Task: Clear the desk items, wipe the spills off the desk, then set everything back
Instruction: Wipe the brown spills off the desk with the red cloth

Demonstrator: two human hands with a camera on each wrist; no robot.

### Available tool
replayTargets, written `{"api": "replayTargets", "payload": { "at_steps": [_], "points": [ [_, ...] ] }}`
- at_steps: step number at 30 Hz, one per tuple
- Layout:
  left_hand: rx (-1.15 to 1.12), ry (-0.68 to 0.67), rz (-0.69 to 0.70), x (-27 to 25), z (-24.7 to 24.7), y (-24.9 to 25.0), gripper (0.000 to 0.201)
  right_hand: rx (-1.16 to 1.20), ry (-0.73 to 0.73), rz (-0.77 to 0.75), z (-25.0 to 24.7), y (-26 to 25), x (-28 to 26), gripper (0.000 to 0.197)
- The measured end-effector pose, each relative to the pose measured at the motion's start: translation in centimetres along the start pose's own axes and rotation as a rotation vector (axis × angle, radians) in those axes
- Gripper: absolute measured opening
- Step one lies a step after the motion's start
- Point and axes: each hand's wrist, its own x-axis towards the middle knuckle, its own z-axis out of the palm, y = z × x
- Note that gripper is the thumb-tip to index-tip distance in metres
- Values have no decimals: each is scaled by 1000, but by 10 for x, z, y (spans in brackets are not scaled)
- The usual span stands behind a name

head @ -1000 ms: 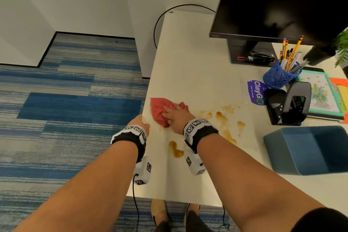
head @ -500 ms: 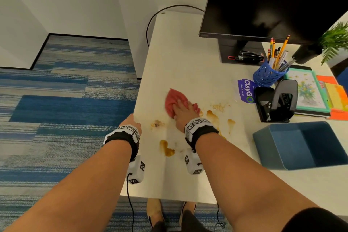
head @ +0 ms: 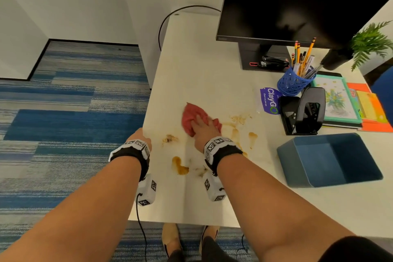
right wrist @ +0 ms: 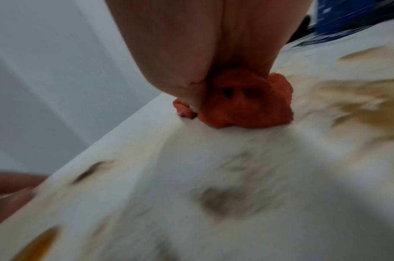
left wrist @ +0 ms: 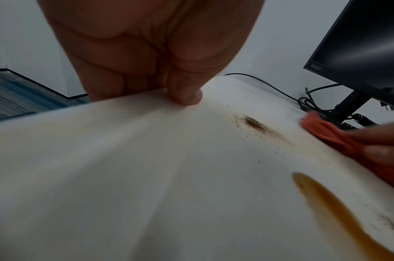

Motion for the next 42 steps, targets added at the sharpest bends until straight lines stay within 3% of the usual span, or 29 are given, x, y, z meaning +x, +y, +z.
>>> {"api": "replayTargets", "payload": {
  "at_steps": [5,7,9,12,14,16,20,24,27,28,32,34,39,42],
  "points": [
    [-1,-5,-8,-1,0,1,33,157,38,412,-18,53,-2,71],
    [17,-2,0,-1,0,1,31,207,38,496,-27,51,-6,70],
    [35,-2,6,-2,-1,2,29,148,60,450,-28,37,-9,70],
    [30,-10,-3,-2,-2,2,30,17,58,177,-15,8,-14,63],
    [47,-9,0,-4,-3,3,30,12,33,76,-17,-1,-18,52],
    [105,-4,14,-7,-4,6,31,207,72,112,-34,2,-22,39],
    [208,0,45,-13,-4,7,32,768,286,218,-65,18,-23,35],
    [88,-9,35,-14,-7,8,33,1081,273,293,-68,31,-19,39],
    [64,-15,16,-15,-8,8,34,672,312,446,-55,47,-20,44],
    [63,-16,11,-16,-9,9,34,535,338,423,-51,49,-20,46],
    [76,-12,0,-19,-9,13,31,230,221,64,-37,31,-10,60],
    [93,-9,-3,-19,-9,13,30,61,142,-4,-24,21,-6,59],
    [107,-13,-2,-18,-8,11,29,31,89,74,-9,37,-3,67],
    [103,-17,0,-19,-10,12,29,92,180,291,-12,66,-8,68]
  ]
}}
